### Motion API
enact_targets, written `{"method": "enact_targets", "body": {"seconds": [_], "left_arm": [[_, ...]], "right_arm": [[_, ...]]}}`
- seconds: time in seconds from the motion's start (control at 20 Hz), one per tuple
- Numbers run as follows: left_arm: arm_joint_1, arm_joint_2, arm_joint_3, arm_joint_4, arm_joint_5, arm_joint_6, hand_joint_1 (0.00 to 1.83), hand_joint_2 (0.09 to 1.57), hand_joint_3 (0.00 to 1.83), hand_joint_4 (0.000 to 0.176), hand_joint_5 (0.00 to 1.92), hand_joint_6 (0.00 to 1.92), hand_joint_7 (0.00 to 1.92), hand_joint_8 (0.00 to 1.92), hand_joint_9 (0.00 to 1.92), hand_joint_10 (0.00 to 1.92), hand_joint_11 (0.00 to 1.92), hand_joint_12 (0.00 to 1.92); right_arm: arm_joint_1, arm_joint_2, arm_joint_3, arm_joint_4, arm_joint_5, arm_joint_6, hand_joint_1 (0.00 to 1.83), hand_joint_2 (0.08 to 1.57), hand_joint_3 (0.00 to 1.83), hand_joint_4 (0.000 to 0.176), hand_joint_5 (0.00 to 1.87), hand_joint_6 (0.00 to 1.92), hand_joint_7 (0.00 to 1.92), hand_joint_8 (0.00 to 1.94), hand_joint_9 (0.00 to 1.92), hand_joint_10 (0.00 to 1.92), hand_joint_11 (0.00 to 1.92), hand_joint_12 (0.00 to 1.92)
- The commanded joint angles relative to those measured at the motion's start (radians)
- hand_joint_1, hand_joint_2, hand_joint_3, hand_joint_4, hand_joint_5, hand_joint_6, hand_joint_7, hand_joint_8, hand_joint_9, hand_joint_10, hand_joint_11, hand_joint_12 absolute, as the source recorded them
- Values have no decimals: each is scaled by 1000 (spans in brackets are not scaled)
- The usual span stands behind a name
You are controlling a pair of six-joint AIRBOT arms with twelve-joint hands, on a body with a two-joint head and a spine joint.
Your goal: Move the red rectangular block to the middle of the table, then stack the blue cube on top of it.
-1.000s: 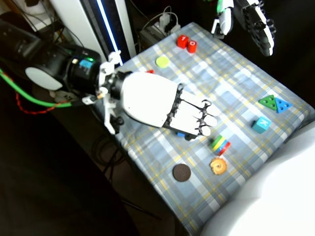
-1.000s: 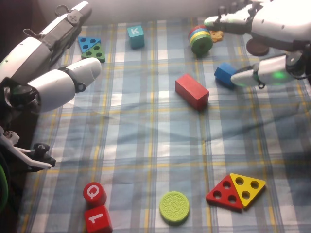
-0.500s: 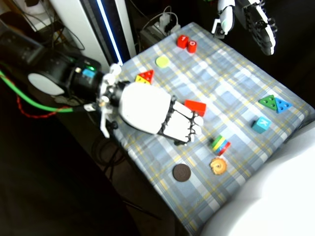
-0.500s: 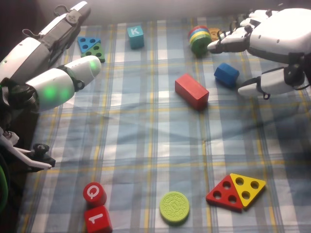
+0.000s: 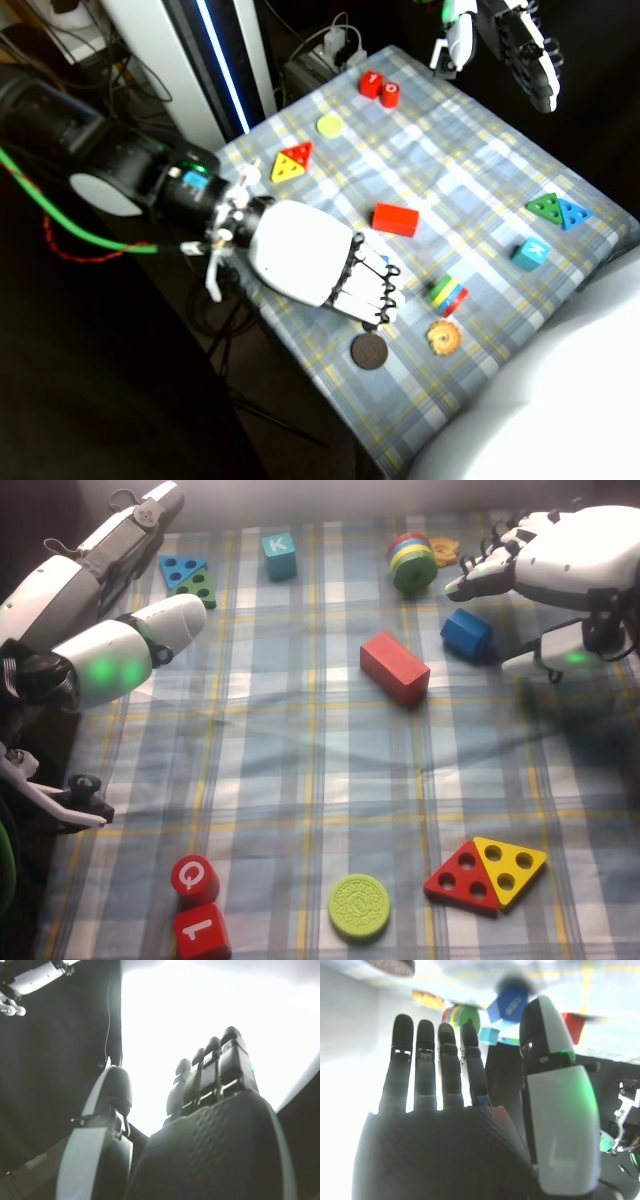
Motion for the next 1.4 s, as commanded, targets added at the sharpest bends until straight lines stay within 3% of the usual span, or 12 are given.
{"method": "enact_targets", "body": {"seconds": [0.0,0.2,0.35,0.65,0.9,0.95,1.0,1.1,1.15,1.2,1.3,1.35], "left_arm": [[-7,4,3,24,-121,-11,652,1400,0,32,70,3,0,0,0,0,0,0],[-7,3,3,24,-121,-12,654,1404,2,23,69,2,0,0,0,0,0,0],[-7,3,3,24,-121,-13,621,1411,5,21,69,1,0,0,0,0,0,0],[-7,2,4,24,-121,-15,664,1408,0,26,76,4,0,0,0,0,0,0],[-7,1,5,24,-121,-17,617,1416,4,37,56,0,0,0,0,0,0,0],[-7,1,5,24,-122,-17,616,1417,4,35,57,1,0,0,0,0,0,0],[-7,1,5,24,-122,-17,604,1421,5,39,53,0,0,0,0,0,0,0],[-6,1,5,24,-123,-18,616,1418,2,40,58,2,0,0,0,0,0,0],[-6,1,5,24,-123,-19,651,1416,0,22,74,8,0,0,0,0,0,0],[-6,1,5,24,-123,-19,641,1415,0,29,74,6,0,0,0,0,0,0],[-6,0,5,23,-123,-19,637,1414,0,28,76,6,0,0,0,0,0,0],[-6,0,5,22,-123,-19,638,1416,1,34,71,4,0,0,0,0,0,0]], "right_arm": [[7,-1,9,4,96,0,892,1128,0,0,345,16,302,2,120,404,0,1138],[8,-10,13,-5,94,0,913,1113,0,0,364,11,333,5,144,325,0,1130],[8,-19,18,-14,91,0,937,1103,0,6,369,7,366,7,187,392,0,1331],[14,-53,43,-23,79,0,1013,1106,4,0,393,5,413,2,190,595,0,1302],[18,-87,77,-27,49,0,1016,1173,4,0,438,24,468,21,325,402,0,1301],[20,-92,82,-27,46,0,1109,1242,0,17,694,1074,645,1121,411,681,0,1656],[26,-93,84,-24,46,0,1186,1224,0,0,796,1099,798,1472,472,1552,76,1910],[49,-93,82,-23,46,1,1173,1238,4,0,772,1152,764,1528,448,1607,97,1919],[65,-92,75,-23,46,1,1167,1262,5,0,749,1183,699,1637,423,1708,193,1921],[70,-92,63,-23,50,1,1151,1268,0,0,714,1256,718,1578,469,1552,27,1921],[80,-92,42,-25,64,1,1145,1260,0,0,721,1280,736,1515,490,1463,5,1915],[82,-83,31,-26,74,1,1141,1261,0,0,719,1288,736,1511,506,1466,139,1920]]}}
